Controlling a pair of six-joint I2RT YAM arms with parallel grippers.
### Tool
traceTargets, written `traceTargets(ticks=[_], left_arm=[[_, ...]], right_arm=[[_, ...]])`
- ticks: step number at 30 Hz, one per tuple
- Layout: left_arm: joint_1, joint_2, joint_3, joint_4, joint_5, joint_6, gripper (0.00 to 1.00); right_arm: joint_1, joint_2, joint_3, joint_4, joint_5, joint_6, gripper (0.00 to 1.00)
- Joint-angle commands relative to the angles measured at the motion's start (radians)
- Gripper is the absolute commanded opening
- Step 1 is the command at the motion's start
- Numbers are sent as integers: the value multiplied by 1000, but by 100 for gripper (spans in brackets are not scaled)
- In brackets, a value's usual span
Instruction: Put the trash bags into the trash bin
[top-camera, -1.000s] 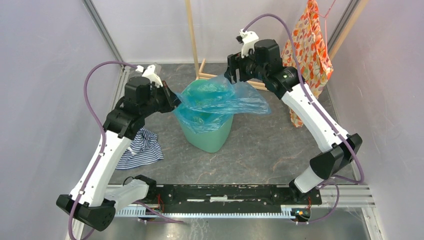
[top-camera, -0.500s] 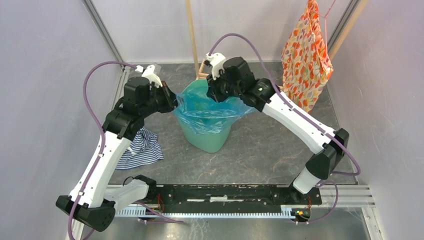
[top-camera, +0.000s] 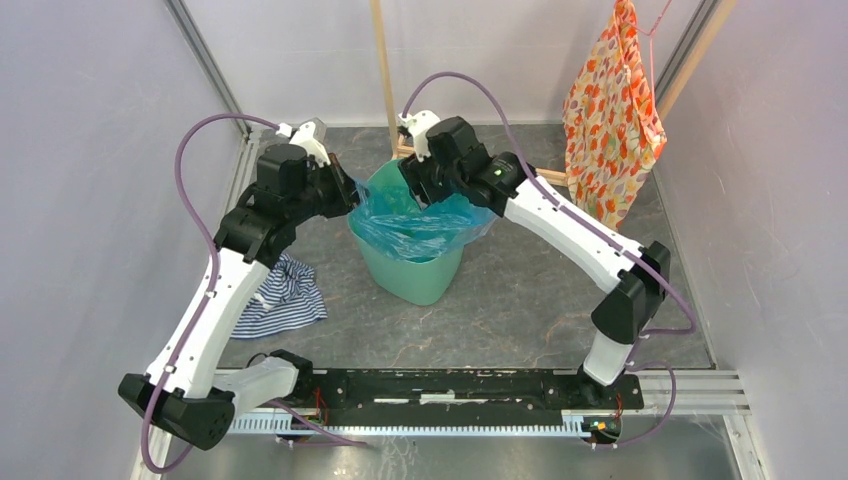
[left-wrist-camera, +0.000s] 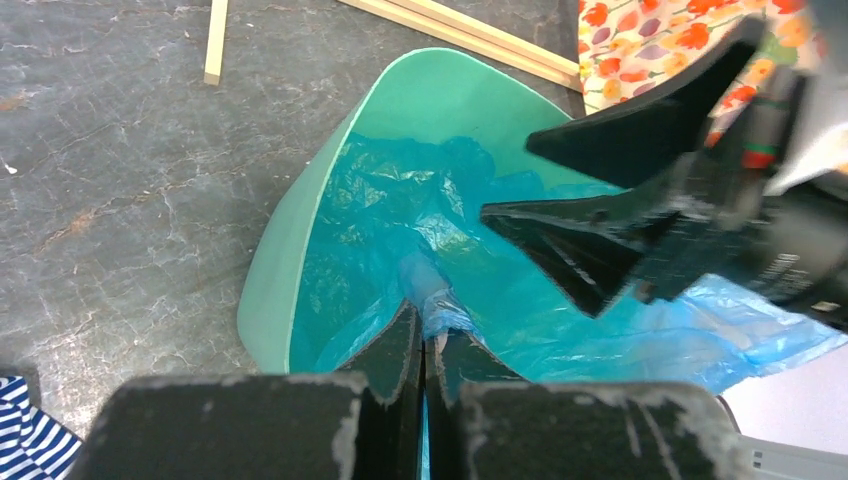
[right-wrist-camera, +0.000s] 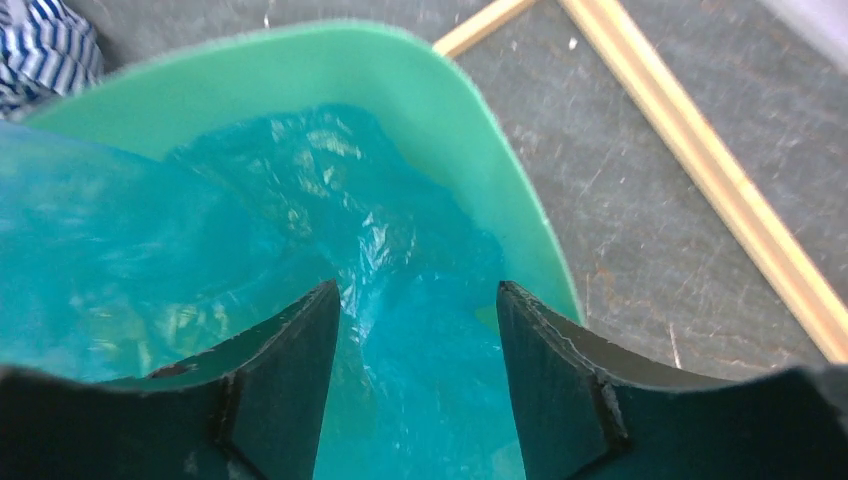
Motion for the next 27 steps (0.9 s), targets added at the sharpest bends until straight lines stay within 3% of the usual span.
traceTargets(ticks=[1, 8, 12, 16, 27], left_arm=[[3, 8, 15, 39, -33, 30, 2], [4, 30, 28, 35, -46, 31, 2], [3, 30, 35, 28, -47, 34, 2], [4, 28, 37, 28, -47, 34, 2], [4, 31, 51, 25, -35, 33, 2]], right_arm=[[6, -88, 121, 11, 22, -19, 70], [6, -153, 147, 23, -2, -79, 85], [5, -178, 180, 4, -183, -198, 86], [11, -170, 223, -82, -338, -300, 83], [75, -221, 113, -173, -366, -440, 71]])
